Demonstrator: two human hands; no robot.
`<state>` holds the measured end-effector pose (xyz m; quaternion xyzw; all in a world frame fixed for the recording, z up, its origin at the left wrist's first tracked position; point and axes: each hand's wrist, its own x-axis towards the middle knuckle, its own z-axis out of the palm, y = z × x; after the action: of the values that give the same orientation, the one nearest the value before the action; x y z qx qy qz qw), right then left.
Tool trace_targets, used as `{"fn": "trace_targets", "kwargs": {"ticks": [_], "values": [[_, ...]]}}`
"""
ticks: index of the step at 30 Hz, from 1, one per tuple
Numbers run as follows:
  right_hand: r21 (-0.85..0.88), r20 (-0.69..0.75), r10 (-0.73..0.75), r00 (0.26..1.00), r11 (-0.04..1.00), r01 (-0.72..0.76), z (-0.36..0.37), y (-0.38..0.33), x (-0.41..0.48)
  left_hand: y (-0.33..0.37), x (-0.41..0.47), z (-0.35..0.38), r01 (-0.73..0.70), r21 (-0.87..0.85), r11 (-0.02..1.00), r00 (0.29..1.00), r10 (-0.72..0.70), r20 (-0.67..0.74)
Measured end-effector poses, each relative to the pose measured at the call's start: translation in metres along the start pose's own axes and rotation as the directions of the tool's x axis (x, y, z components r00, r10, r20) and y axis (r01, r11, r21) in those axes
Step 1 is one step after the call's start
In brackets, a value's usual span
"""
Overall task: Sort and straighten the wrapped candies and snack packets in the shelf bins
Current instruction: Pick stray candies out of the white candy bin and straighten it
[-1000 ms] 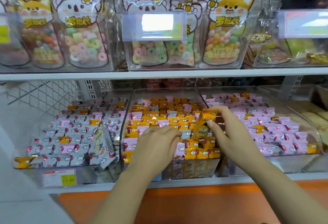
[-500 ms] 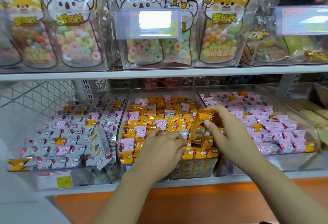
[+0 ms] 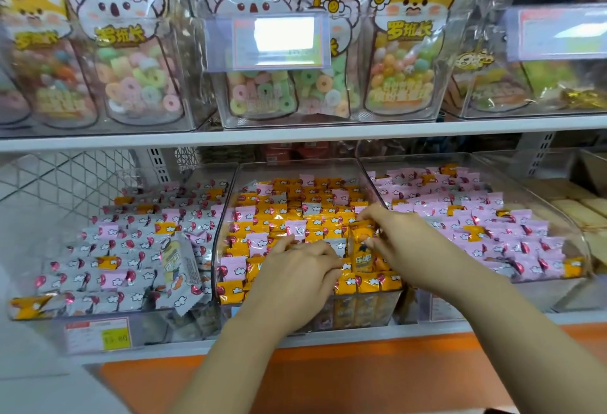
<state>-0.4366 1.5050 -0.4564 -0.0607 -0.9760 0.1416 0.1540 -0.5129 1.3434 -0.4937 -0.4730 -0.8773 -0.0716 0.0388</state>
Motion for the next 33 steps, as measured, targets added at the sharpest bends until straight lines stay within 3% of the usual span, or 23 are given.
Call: {"fn": "trace_targets", "kwargs": {"ticks": [11, 14, 18, 23, 29, 33], "values": [[-0.274, 0.024, -0.069, 0.997, 0.959, 0.073, 0.011, 0.005, -0.018, -0.001, -0.001, 0.005, -0.019, -0.022, 1.0, 0.998, 0.017, -0.065], [-0.382, -0.036, -0.134, 0.99, 0.918, 0.11, 0.032, 0.01, -0.022, -0.001, -0.002, 0.009, -0.028, -0.024, 0.999, 0.996, 0.026, -0.083], [-0.328, -0.207, -0.181, 0.961, 0.939, 0.106, 0.051, 0.003, -0.038, -0.003, -0.002, 0.013, -0.045, -0.034, 0.998, 0.987, 0.039, -0.155], [-0.366, -0.109, -0.118, 0.987, 0.928, 0.07, 0.064, 0.002, -0.049, -0.005, 0.0, 0.02, -0.047, -0.01, 0.999, 0.971, 0.044, -0.235], [-0.414, -0.045, -0.14, 0.989, 0.904, 0.109, 0.055, 0.001, -0.042, -0.001, -0.004, 0.015, -0.06, -0.019, 0.998, 0.966, 0.053, -0.254], [-0.212, -0.109, -0.081, 0.991, 0.976, 0.057, 0.046, -0.001, -0.041, -0.004, -0.024, 0.004, -0.054, -0.067, 0.996, 0.939, 0.028, -0.342]]}}
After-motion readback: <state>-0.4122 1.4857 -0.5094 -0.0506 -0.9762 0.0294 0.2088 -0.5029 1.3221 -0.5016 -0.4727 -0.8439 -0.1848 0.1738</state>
